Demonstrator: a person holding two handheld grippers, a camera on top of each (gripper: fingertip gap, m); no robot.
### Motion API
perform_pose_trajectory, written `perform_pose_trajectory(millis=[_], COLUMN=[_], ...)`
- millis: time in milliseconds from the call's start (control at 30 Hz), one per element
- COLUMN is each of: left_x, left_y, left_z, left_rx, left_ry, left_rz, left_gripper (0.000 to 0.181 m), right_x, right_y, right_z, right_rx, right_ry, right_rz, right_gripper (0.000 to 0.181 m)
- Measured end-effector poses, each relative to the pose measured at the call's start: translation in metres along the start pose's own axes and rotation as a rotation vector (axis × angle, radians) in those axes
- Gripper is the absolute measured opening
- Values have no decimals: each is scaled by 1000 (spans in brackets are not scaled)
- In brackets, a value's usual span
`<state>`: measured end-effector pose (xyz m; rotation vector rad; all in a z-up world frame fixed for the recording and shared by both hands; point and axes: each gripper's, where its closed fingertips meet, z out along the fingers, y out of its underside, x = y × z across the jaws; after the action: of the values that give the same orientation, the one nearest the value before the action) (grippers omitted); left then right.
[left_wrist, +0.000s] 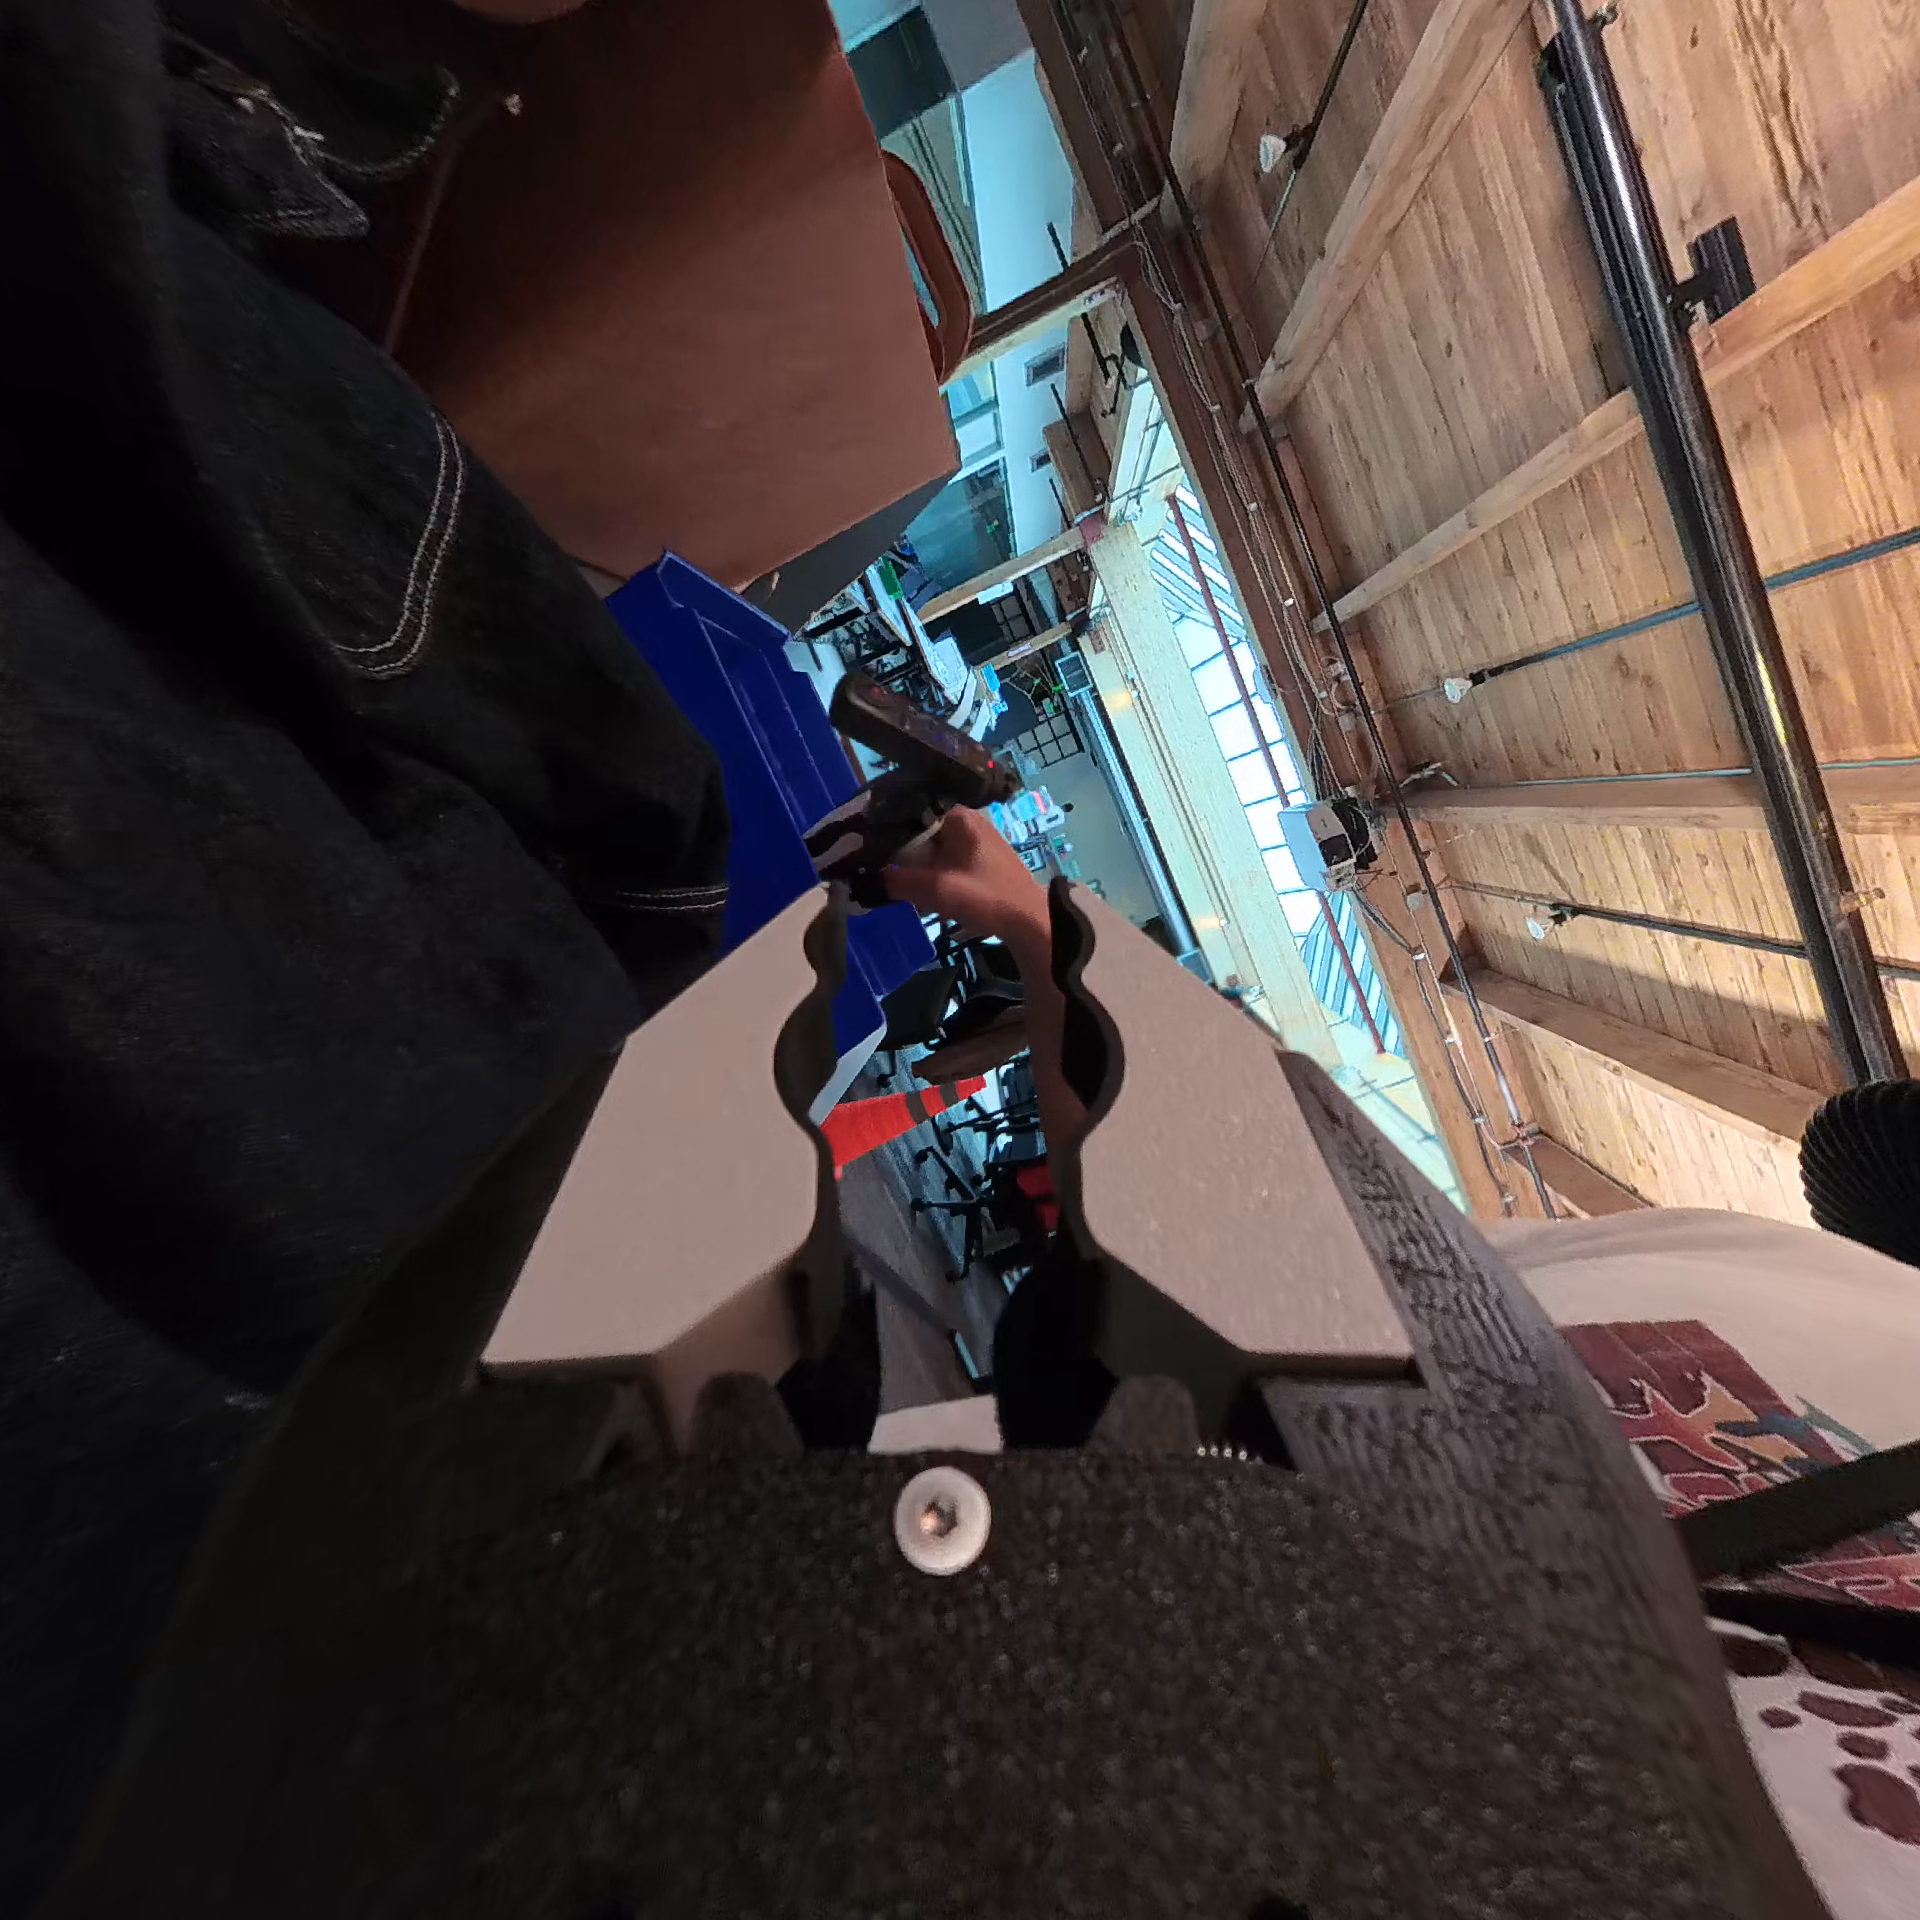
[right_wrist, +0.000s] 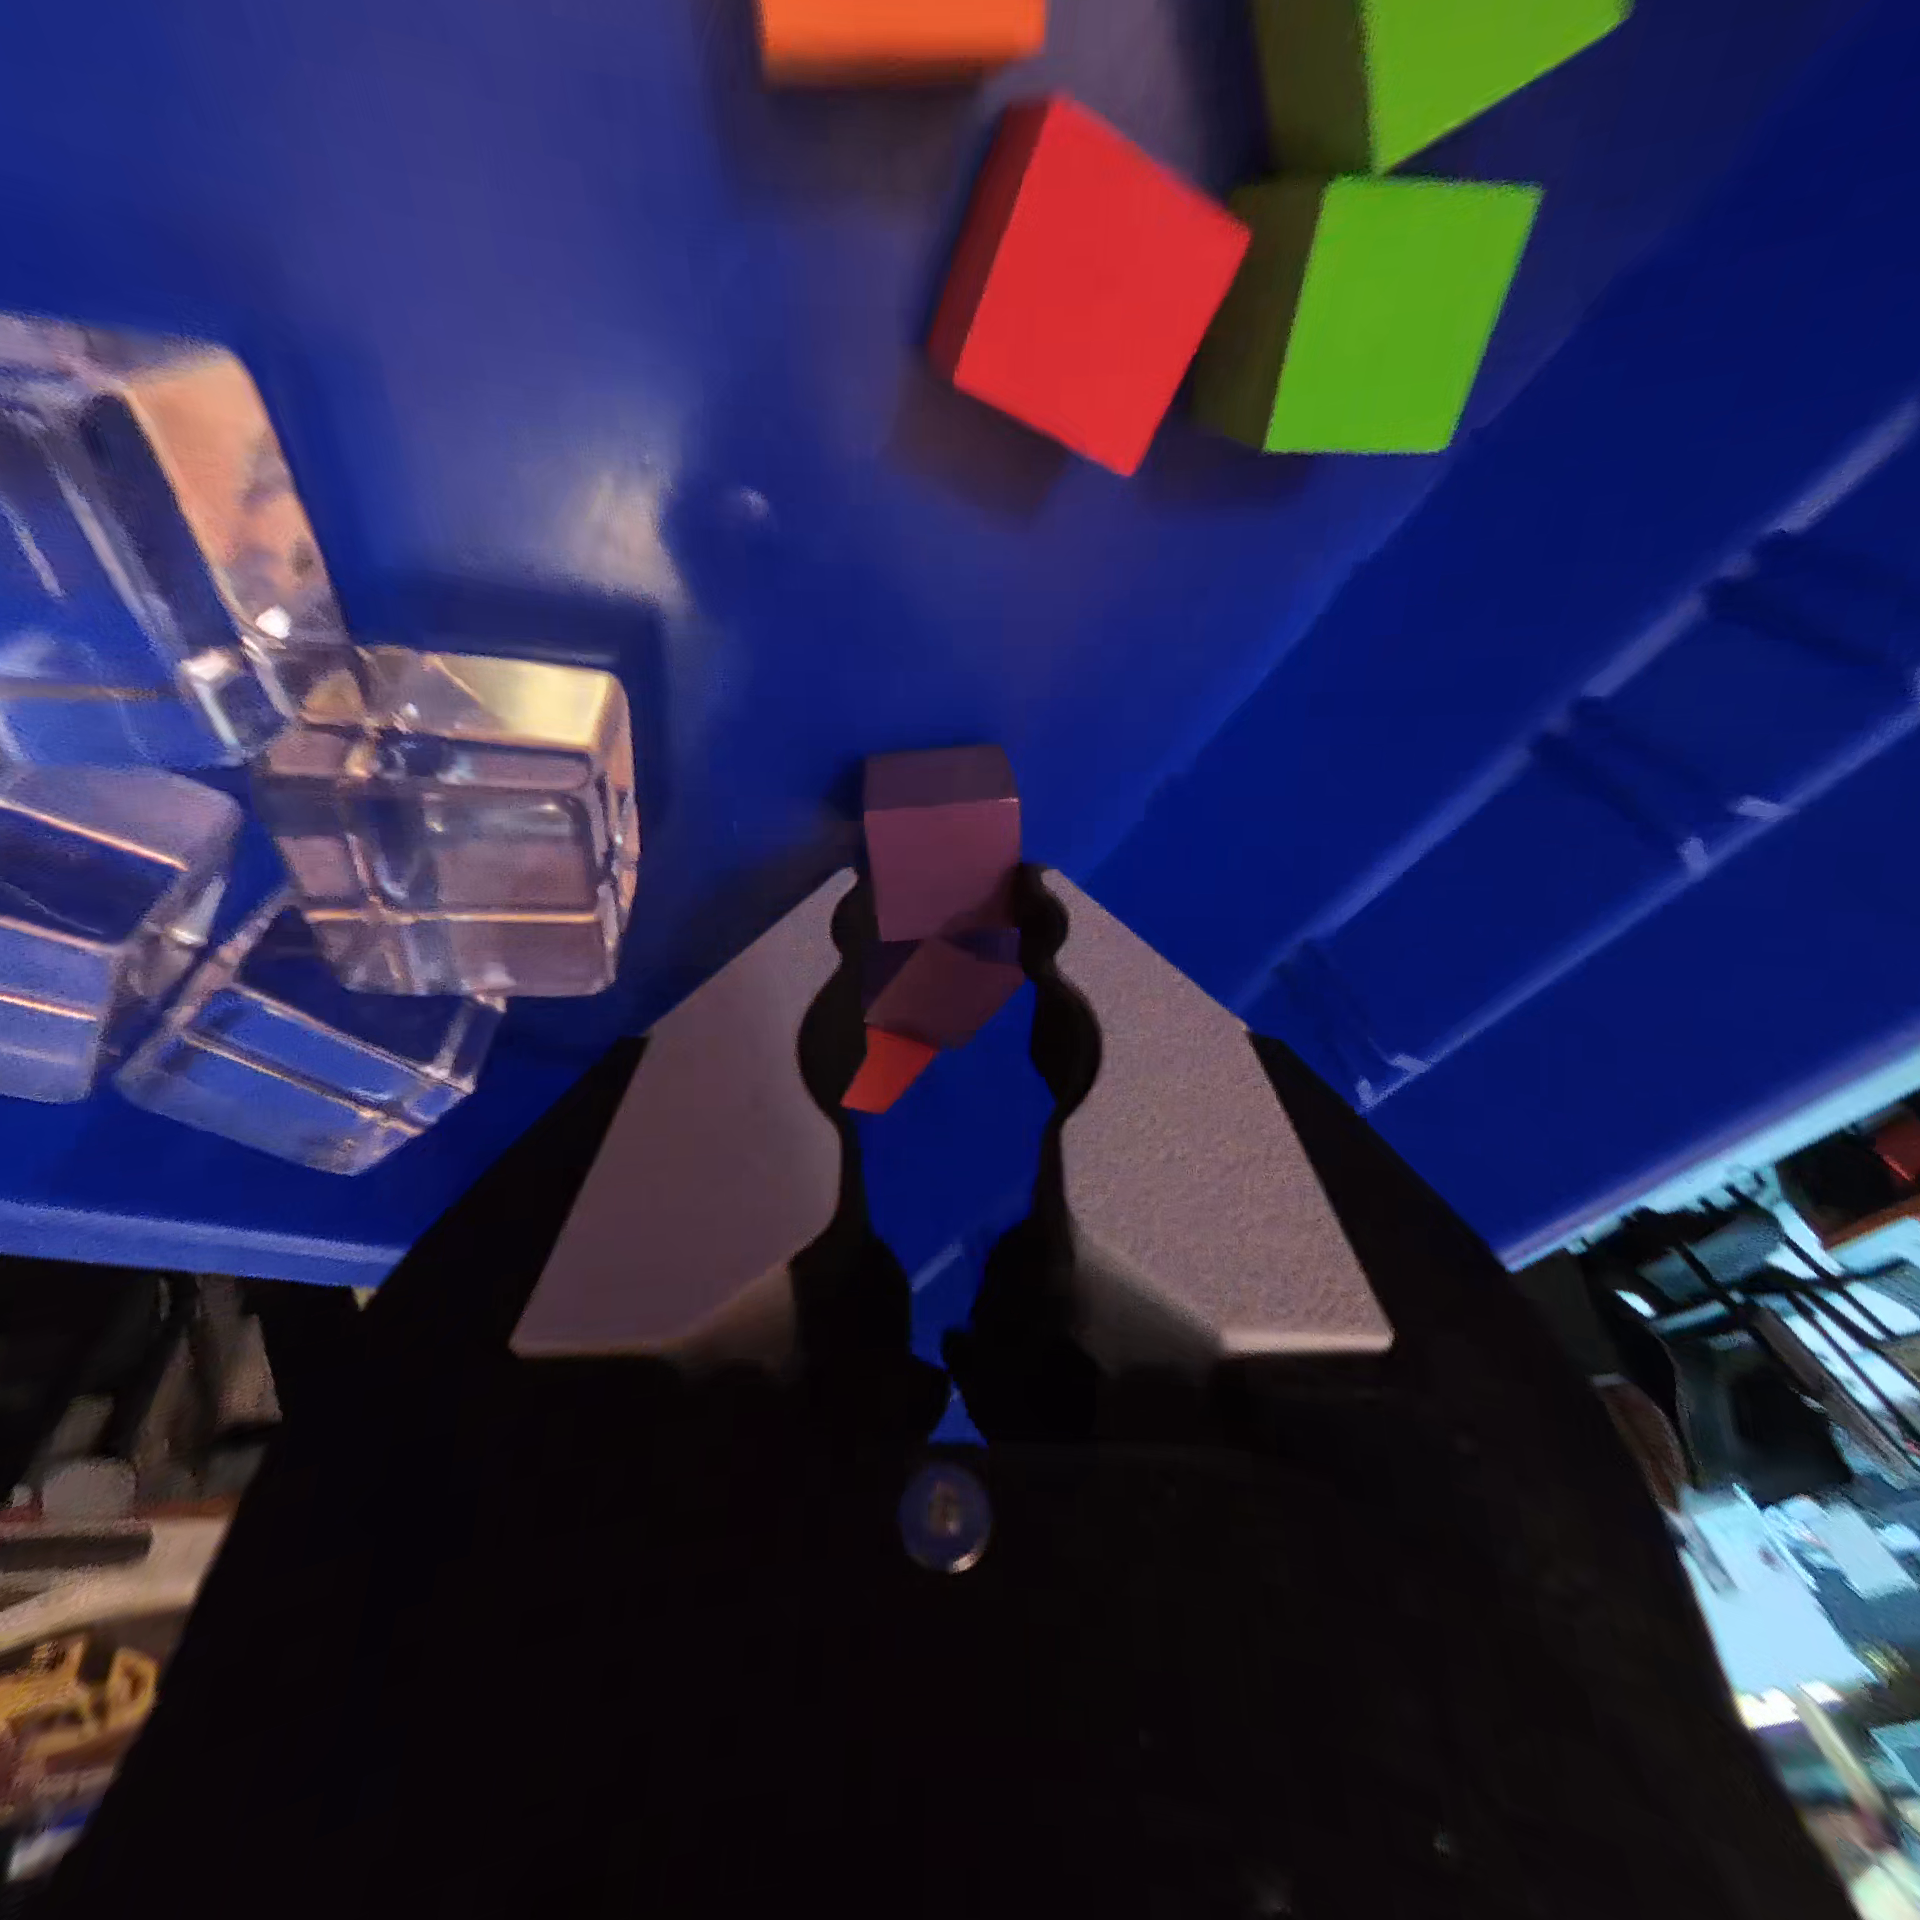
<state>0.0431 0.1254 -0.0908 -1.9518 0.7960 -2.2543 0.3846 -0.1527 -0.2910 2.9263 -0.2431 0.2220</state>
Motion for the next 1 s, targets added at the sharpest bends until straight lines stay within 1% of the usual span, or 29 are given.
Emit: perform_pose_trajectory(millis=[67,133,200,267,333,400,467,500,567,600,633,667,700,767,800,867,933,1000], left_x=[-2,-12,-31,-54,-81,-99,-105,-105,-102,-99,-97,-95,-92,-89,-87,-83,-76,-69], left_y=[3,7,8,4,-3,-9,-11,-12,-13,-13,-12,-10,-7,-3,-2,3,9,17], left_z=[0,-3,-11,-22,-35,-41,-42,-41,-43,-45,-48,-51,-56,-69,-77,-93,-107,-121], left_rx=[-22,-48,-66,-78,-96,-128,-155,-171,-183,-181,-186,-197,-210,-221,-220,-220,-215,-213], left_ry=[-30,-98,-222,-373,-556,-663,-695,-689,-672,-661,-649,-635,-626,-625,-628,-626,-604,-574], left_rz=[31,72,132,214,314,380,398,399,400,403,404,407,414,438,451,462,450,430], left_gripper=[40,40,41,42,46,47,47,47,47,47,47,47,47,47,47,47,47,47], right_x=[0,0,3,5,8,0,-17,-38,-93,-122,-149,-173,-198,-247,-268,-305,-328,-340], right_y=[9,9,6,2,4,2,-11,-25,-61,-78,-93,-109,-127,-164,-182,-218,-253,-284], right_z=[5,6,2,-10,-30,-60,-105,-132,-186,-206,-218,-225,-230,-234,-234,-229,-220,-206], right_rx=[-73,-76,-26,61,169,333,569,726,1071,1176,1214,1227,1234,1203,1171,1066,970,867], right_ry=[-8,-9,12,42,88,104,103,52,-76,-121,-146,-155,-180,-262,-298,-348,-320,-260], right_rz=[-12,-13,-6,20,88,180,271,280,202,162,99,47,-17,-157,-224,-375,-521,-642], right_gripper=[27,27,28,41,50,59,59,57,54,55,50,40,38,40,44,52,53,53])
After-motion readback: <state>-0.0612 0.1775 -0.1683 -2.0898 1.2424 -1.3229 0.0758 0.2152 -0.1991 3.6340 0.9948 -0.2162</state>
